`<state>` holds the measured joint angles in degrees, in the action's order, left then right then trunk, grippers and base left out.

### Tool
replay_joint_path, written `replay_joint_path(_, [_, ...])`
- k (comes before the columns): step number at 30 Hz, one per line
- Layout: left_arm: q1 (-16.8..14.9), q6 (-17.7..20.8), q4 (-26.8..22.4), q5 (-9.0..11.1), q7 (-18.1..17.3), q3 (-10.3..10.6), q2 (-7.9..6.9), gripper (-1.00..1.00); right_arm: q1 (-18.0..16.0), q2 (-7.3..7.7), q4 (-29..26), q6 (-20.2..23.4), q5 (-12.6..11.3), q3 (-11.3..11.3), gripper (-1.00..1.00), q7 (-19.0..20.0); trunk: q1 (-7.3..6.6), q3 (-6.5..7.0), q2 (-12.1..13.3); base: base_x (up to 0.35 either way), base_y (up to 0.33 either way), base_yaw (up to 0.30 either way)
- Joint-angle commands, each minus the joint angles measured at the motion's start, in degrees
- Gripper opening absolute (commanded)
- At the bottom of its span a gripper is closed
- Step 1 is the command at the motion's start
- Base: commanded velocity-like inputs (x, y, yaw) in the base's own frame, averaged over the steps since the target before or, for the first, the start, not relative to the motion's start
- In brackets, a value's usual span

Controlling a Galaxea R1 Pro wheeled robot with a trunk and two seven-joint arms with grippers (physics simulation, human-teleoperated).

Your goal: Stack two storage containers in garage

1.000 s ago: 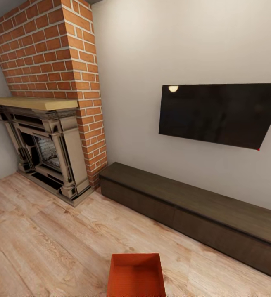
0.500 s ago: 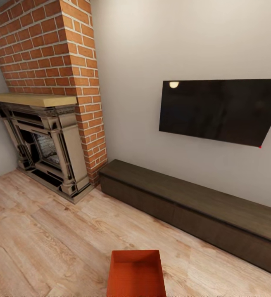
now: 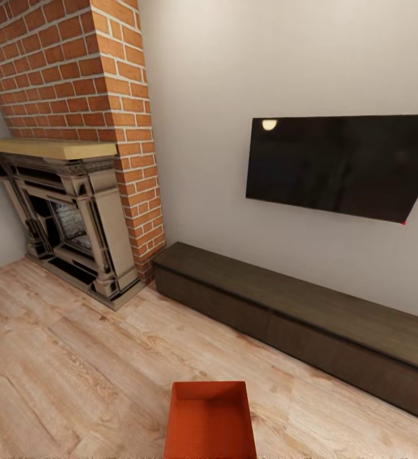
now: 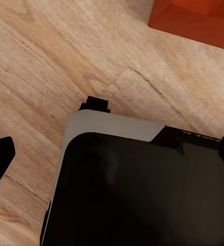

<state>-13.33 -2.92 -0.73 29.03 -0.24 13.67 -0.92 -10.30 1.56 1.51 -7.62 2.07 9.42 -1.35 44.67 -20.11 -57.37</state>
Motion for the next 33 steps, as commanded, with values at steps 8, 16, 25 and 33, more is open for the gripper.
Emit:
replay_joint_path(8, [-0.03, -0.15, 0.03, 0.5, -0.02, 0.48, 0.01, 1.0, -0.07, -0.06, 0.16, -0.29, 0.22, 0.24, 1.0, -0.14, 0.0, -0.8, -0.04, 0.0, 0.0, 0.0])
replay_joint_path(16, [-0.03, -0.15, 0.03, 0.5, -0.02, 0.48, -0.02, 1.0, -0.07, -0.07, 0.16, -0.21, 0.22, 0.24, 1.0, -0.14, 0.0, -1.53, -0.04, 0.0, 0.0, 0.0])
replay_joint_path(25, [-0.03, -0.15, 0.03, 0.5, -0.02, 0.48, 0.0, 1.0, -0.07, 0.0, 0.16, -0.2, 0.22, 0.24, 1.0, -0.14, 0.0, -2.35, -0.04, 0.0, 0.0, 0.0])
replay_joint_path(33, [-0.03, -0.15, 0.03, 0.5, -0.02, 0.48, 0.03, 1.0, -0.07, -0.04, 0.16, -0.2, 0.22, 0.24, 1.0, -0.14, 0.0, -3.09, -0.04, 0.0, 0.0, 0.0])
